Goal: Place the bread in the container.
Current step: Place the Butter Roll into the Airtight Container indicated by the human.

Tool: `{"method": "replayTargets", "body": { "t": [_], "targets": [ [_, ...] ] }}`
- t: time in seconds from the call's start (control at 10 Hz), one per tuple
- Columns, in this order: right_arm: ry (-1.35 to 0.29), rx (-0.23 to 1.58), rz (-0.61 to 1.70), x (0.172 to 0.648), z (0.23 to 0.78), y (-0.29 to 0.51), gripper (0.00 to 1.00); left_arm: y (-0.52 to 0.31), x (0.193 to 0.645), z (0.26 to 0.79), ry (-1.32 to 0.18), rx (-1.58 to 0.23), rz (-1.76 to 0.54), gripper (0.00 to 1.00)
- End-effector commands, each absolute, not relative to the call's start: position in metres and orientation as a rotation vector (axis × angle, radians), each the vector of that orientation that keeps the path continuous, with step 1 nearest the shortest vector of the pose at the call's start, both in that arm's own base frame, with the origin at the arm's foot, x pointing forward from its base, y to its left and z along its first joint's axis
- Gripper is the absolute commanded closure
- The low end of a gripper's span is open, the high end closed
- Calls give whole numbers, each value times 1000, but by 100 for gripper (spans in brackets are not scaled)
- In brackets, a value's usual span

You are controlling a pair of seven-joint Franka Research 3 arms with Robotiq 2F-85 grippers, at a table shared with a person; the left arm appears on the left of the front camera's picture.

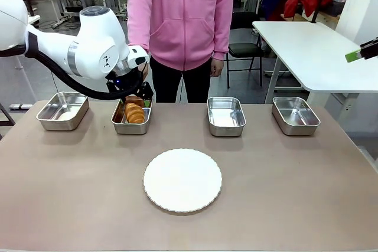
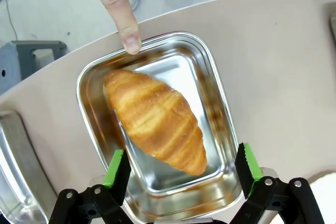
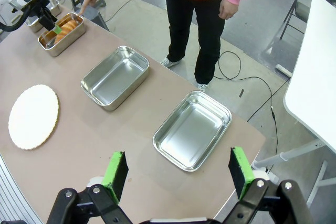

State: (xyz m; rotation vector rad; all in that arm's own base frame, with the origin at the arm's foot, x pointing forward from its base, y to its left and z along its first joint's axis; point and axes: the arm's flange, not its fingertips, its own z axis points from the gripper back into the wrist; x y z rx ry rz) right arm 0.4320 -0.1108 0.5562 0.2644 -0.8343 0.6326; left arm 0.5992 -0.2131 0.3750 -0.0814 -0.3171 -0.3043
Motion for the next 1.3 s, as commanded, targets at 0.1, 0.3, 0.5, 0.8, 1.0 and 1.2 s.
{"method": "replayTargets", "body": {
  "t": [0.1,0.3,0.5,0.8,1.0,1.2],
  "targets": [
    [-853,282,634,433,557,-110,0,-209,600,374,-316,-80,-299,0],
    [-853,282,634,433,557,-110,0,-209,600,374,-316,-80,-299,0],
    [-853,282,634,433,557,-110,0,-219,584,397,-357,-86,-302,0],
    [-853,282,634,433,557,-110,0,-224,514,456,-451,-103,-322,0],
    [-853,282,634,433,557,-110,0,-216,467,474,-466,-55,-331,0],
    [-853,282,634,433,557,-110,0,-211,410,478,-455,-48,-300,0]
  ]
}}
